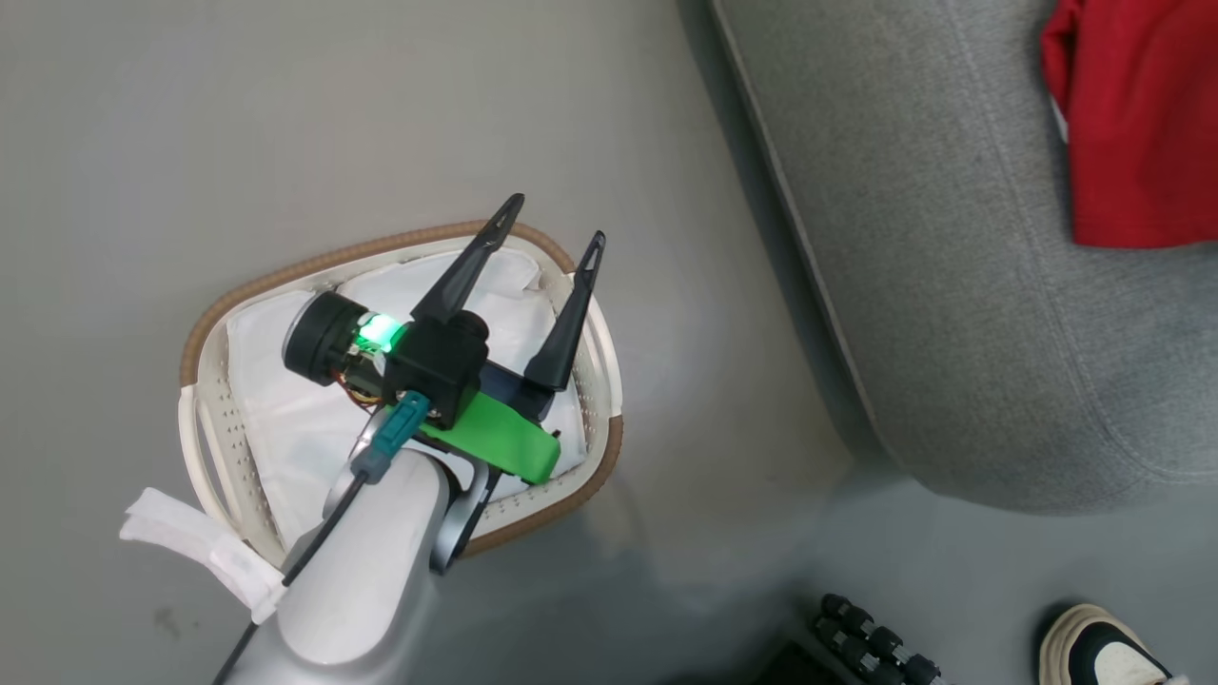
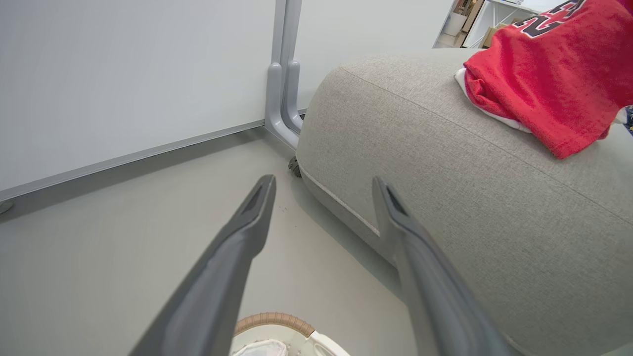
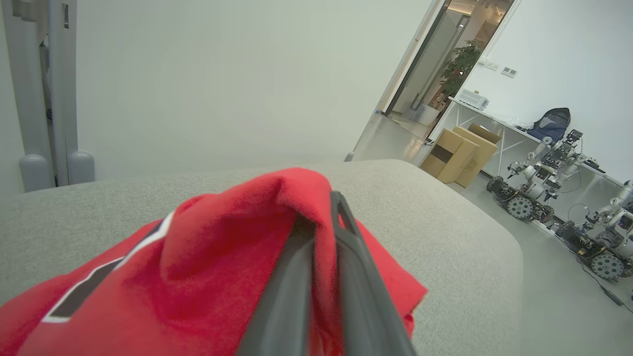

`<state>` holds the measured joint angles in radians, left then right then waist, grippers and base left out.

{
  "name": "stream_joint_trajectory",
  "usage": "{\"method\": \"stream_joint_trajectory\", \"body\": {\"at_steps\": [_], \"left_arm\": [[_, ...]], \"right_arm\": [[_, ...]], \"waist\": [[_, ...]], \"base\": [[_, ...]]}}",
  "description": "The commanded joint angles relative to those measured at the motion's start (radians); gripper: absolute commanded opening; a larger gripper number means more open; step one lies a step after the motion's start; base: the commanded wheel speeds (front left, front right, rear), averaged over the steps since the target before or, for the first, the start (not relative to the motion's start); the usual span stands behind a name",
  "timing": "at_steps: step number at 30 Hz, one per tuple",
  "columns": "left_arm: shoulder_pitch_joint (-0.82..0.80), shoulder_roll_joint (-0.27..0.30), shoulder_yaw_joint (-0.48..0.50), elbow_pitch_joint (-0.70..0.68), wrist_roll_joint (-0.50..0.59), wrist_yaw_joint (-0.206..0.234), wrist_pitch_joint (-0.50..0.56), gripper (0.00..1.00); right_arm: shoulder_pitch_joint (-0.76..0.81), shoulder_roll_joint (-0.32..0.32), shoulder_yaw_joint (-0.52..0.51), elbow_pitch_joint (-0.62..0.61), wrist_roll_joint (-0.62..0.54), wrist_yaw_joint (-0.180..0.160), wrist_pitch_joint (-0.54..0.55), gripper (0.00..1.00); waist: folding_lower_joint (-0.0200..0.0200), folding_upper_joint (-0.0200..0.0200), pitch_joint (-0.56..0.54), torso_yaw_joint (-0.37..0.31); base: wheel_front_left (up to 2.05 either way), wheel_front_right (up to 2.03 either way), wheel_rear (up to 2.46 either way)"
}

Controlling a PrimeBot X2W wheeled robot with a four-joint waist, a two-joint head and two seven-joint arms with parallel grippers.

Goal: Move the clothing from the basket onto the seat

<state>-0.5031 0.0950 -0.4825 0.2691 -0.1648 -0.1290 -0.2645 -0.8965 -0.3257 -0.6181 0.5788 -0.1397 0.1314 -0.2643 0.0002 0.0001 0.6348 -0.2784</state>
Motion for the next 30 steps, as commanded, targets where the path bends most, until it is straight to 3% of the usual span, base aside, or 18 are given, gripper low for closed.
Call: {"method": "stream_joint_trajectory", "body": {"at_steps": [1,16,24,30], "left_arm": [[-0.013,0.008,0.007,0.003,0.009,-0.002,0.0,1.0],[0.023,-0.011,0.055,0.023,-0.008,-0.003,0.0,1.0],[0.095,-0.028,0.133,0.031,-0.008,-0.002,0.0,1.0],[0.159,-0.036,0.213,0.03,-0.006,0.008,0.0,1.0]], "right_arm": [[0.015,0.008,-0.01,0.008,-0.007,-0.001,0.0,1.0],[0.242,0.161,0.018,-0.116,0.046,-0.001,0.0,1.0],[0.369,0.214,0.102,-0.169,0.111,-0.001,0.0,1.0],[0.424,0.239,0.253,-0.186,0.155,-0.001,0.0,1.0]], "waist": [[-0.0002,-0.0001,0.026,0.02],[-0.0002,-0.0001,-0.064,0.015],[-0.0002,-0.0001,-0.166,0.041],[-0.0002,-0.0001,-0.237,0.076]], "base": [[0.0,0.0,0.0],[0.0,0.0,0.0],[0.0,0.0,0.0],[0.0,0.0,0.0]]}}
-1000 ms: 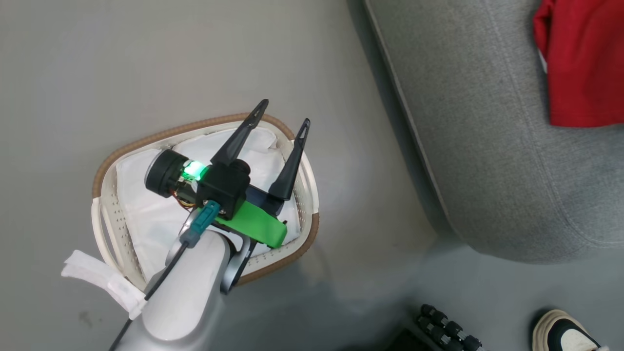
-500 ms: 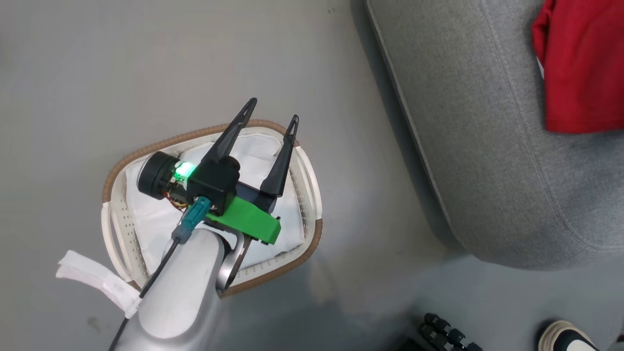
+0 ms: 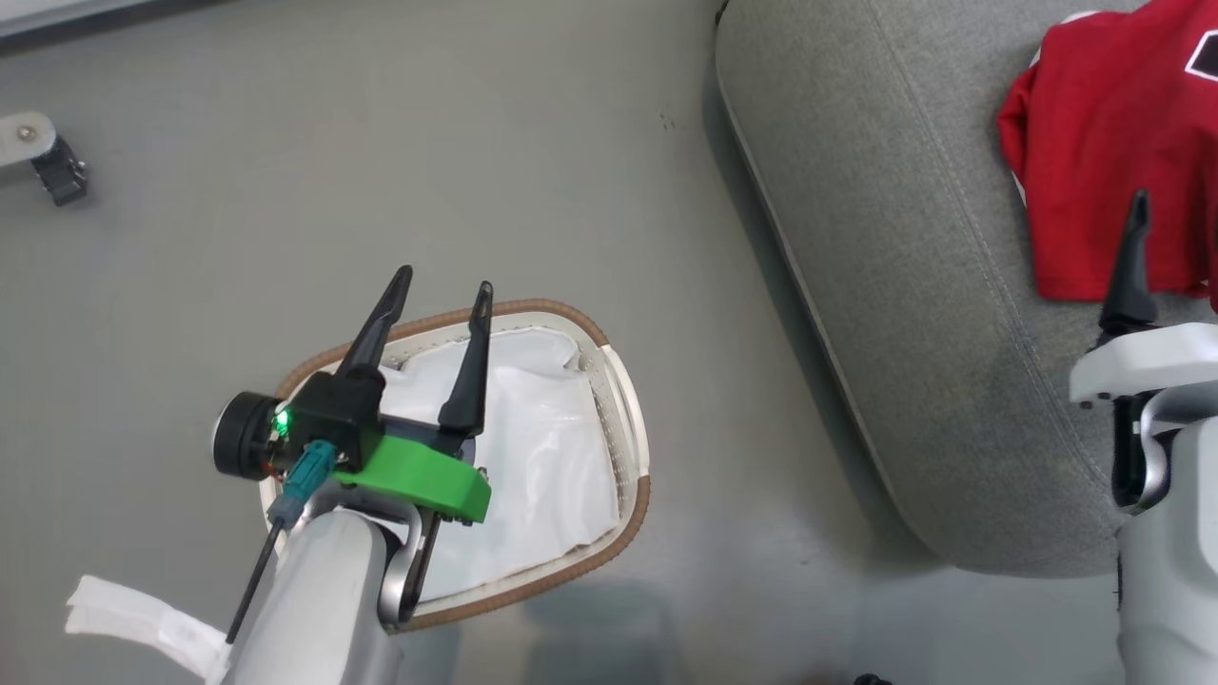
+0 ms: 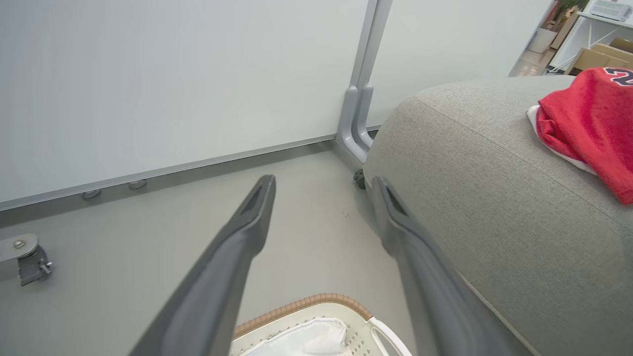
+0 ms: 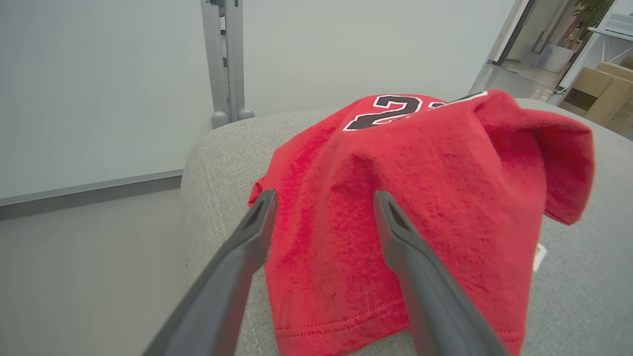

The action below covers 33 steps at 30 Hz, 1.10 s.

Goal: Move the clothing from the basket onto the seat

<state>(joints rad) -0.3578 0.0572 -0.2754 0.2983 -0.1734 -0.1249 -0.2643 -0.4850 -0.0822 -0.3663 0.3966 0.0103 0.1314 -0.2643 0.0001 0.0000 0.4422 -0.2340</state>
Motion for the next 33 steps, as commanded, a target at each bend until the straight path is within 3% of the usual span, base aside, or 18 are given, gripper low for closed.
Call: {"method": "stream_joint_trajectory", "body": {"at_steps": [1,7,18,25,33], "left_arm": [[0.024,0.001,0.02,0.001,0.004,0.007,0.0,1.0],[0.063,-0.004,0.084,0.012,0.012,0.033,0.0,1.0],[0.129,-0.005,0.16,0.019,0.001,0.1,0.0,1.0],[0.195,-0.005,0.177,0.02,-0.007,0.081,0.0,1.0],[0.268,-0.005,0.207,0.026,-0.03,0.053,0.0,1.0]], "right_arm": [[0.021,0.0,0.035,-0.006,0.013,-0.001,0.0,1.0],[0.056,0.018,0.179,-0.027,0.05,-0.001,0.0,1.0],[0.11,0.027,0.351,-0.024,0.101,-0.001,0.0,1.0],[0.173,0.028,0.421,-0.016,0.142,-0.001,0.0,1.0],[0.246,0.028,0.429,-0.019,0.166,-0.001,0.0,1.0]], "waist": [[-0.0001,0.0,-0.056,0.041],[-0.0001,0.0,-0.111,0.107],[-0.0001,0.0,-0.183,0.2],[-0.0001,0.0,-0.237,0.222],[-0.0001,0.0,-0.297,0.216]], "base": [[0.0,0.0,0.0],[0.0,0.0,0.0],[0.0,0.0,0.0],[0.0,0.0,0.0],[0.0,0.0,0.0]]}}
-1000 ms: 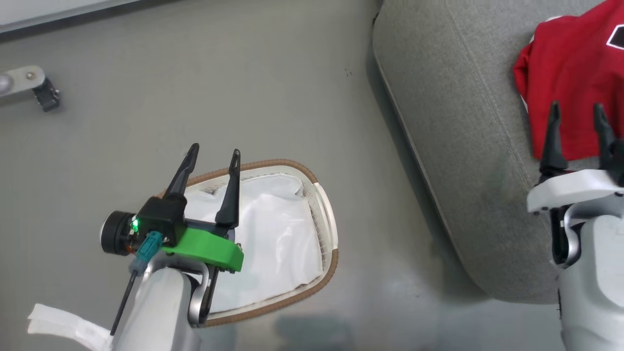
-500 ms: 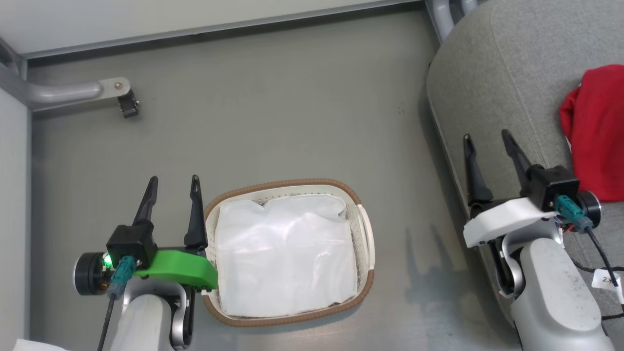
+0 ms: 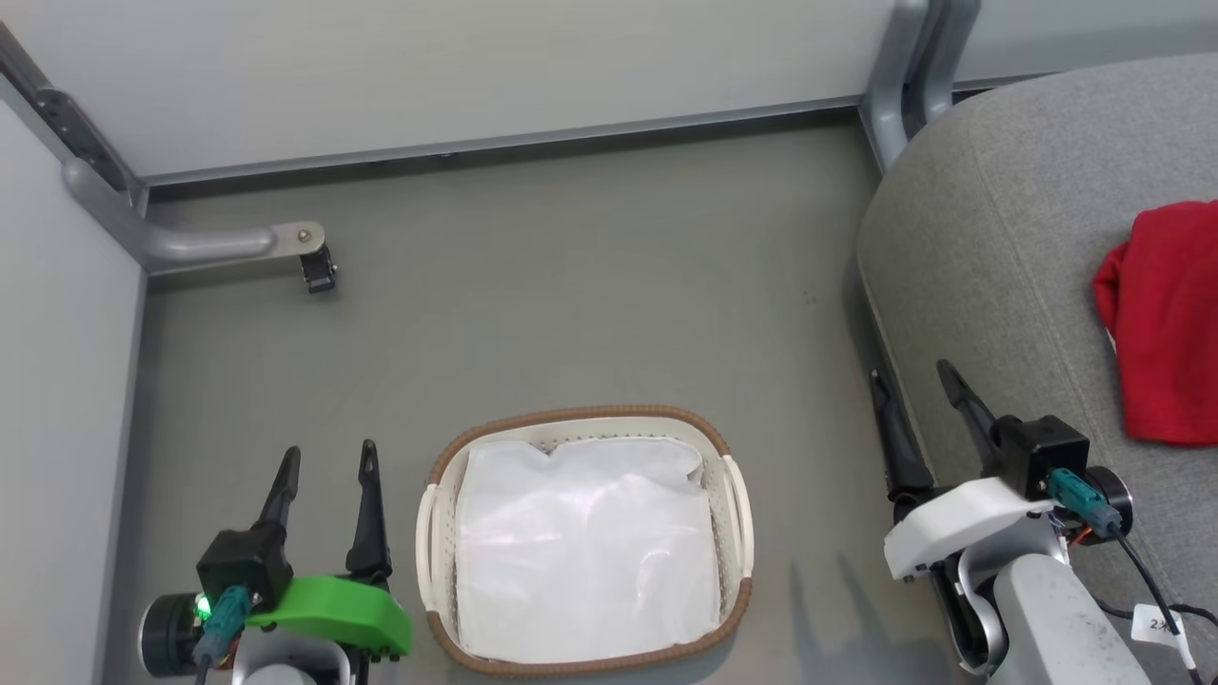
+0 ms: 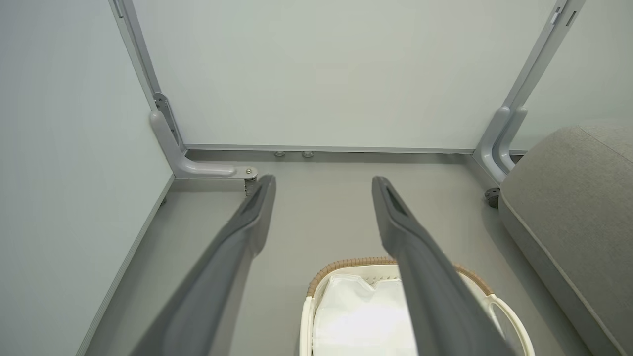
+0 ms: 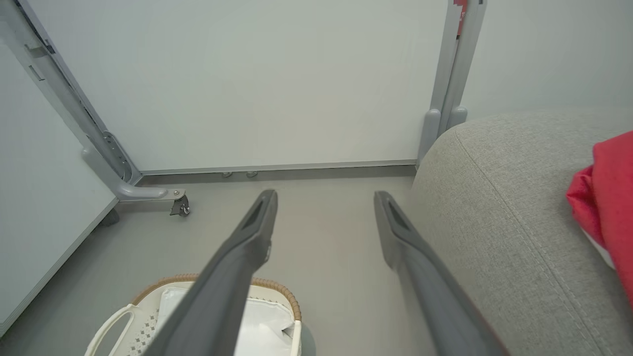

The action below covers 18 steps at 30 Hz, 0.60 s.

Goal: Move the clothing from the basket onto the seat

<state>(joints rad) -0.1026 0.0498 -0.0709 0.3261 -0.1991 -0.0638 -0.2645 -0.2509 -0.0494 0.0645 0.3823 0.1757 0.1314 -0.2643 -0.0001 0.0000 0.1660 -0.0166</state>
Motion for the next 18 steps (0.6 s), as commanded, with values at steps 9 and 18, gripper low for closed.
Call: {"method": "stream_joint_trajectory", "body": {"at_steps": [9,18], "left_arm": [[0.093,0.003,0.012,0.01,-0.022,-0.018,0.0,1.0],[0.136,0.003,0.002,0.019,-0.045,-0.022,0.0,1.0]], "right_arm": [[0.094,-0.005,-0.017,-0.013,-0.005,-0.001,0.0,1.0],[0.156,-0.005,-0.023,-0.004,-0.003,-0.001,0.0,1.0]], "waist": [[0.0001,0.0,-0.097,0.006],[0.0001,0.0,-0.137,0.021]], "base": [[0.0,0.0,0.0],[0.0,0.0,0.0]]}}
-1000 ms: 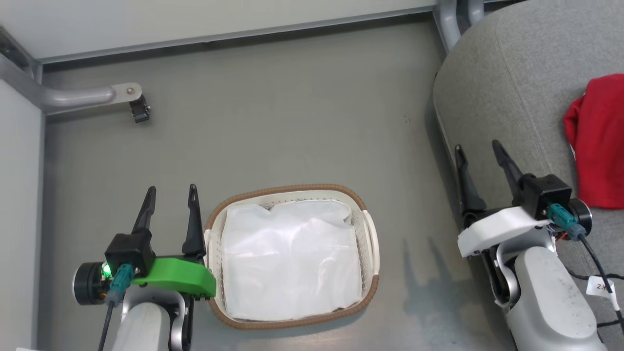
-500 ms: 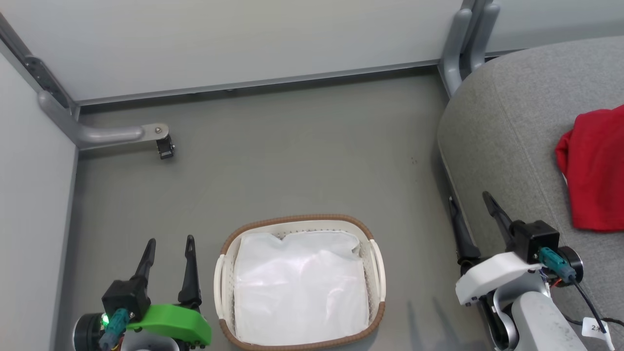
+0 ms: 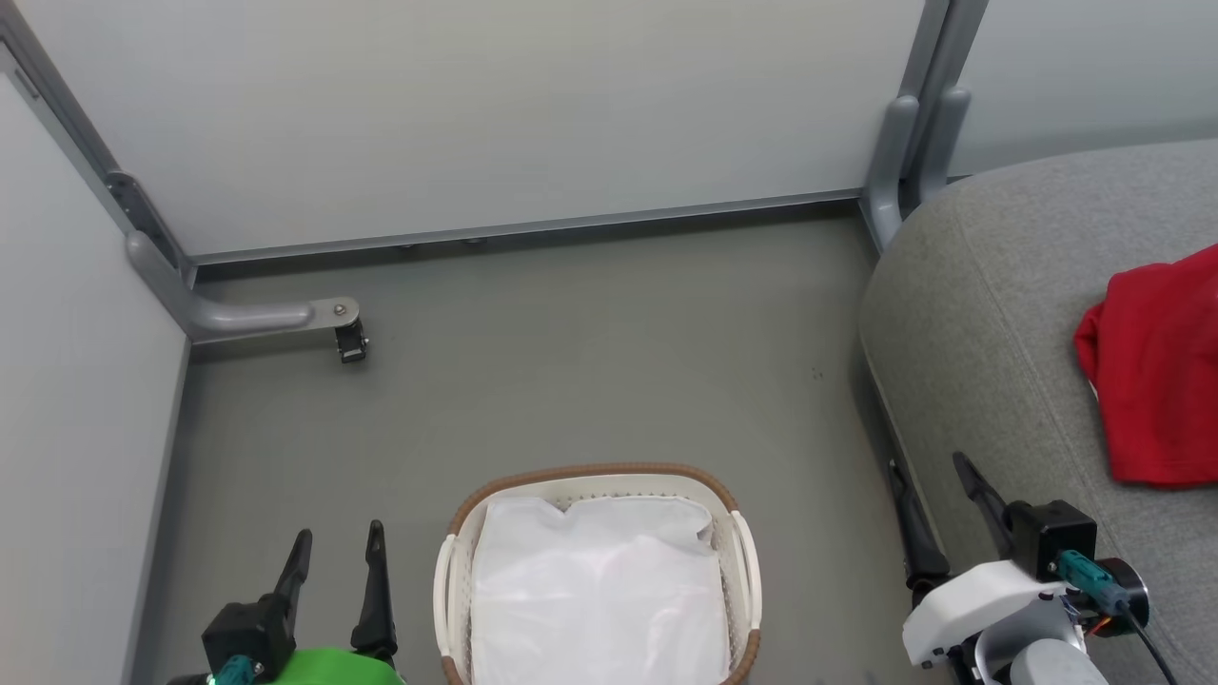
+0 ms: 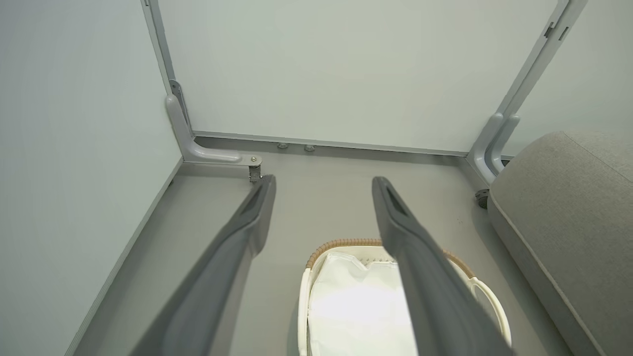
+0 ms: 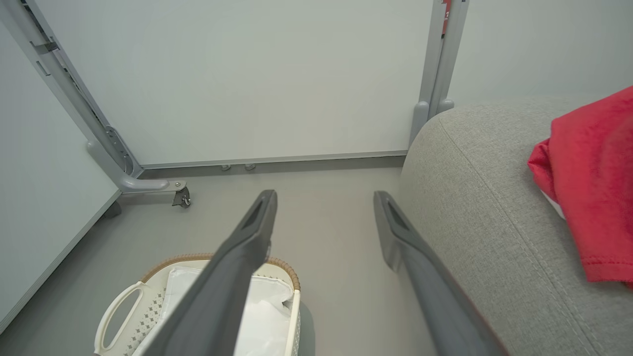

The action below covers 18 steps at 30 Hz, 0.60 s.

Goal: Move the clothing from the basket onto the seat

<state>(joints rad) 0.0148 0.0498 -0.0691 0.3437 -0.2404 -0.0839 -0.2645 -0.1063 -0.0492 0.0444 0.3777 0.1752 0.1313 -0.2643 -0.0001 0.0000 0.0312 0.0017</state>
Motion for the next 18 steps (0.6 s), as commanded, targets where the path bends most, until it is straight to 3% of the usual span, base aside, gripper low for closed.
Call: {"method": "stream_joint_trajectory", "body": {"at_steps": [1,5,18], "left_arm": [[0.002,0.0,0.0,0.0,-0.01,-0.002,0.0,0.0],[0.004,-0.003,0.0,0.033,-0.013,-0.003,0.001,0.0],[-0.021,-0.002,0.033,0.011,-0.248,-0.011,0.067,0.0]], "right_arm": [[0.0,0.0,-0.001,0.0,0.0,0.0,0.0,0.0],[0.012,0.007,0.0,0.029,0.001,0.0,0.001,0.0],[0.008,0.005,-0.029,0.001,0.249,0.0,0.068,0.0]], "waist": [[0.0001,0.0,-0.001,0.001],[0.0001,0.0,-0.003,0.002],[0.0001,0.0,-0.005,0.002]], "base": [[0.0,0.0,0.0],[0.0,0.0,0.0],[0.0,0.0,0.0]]}}
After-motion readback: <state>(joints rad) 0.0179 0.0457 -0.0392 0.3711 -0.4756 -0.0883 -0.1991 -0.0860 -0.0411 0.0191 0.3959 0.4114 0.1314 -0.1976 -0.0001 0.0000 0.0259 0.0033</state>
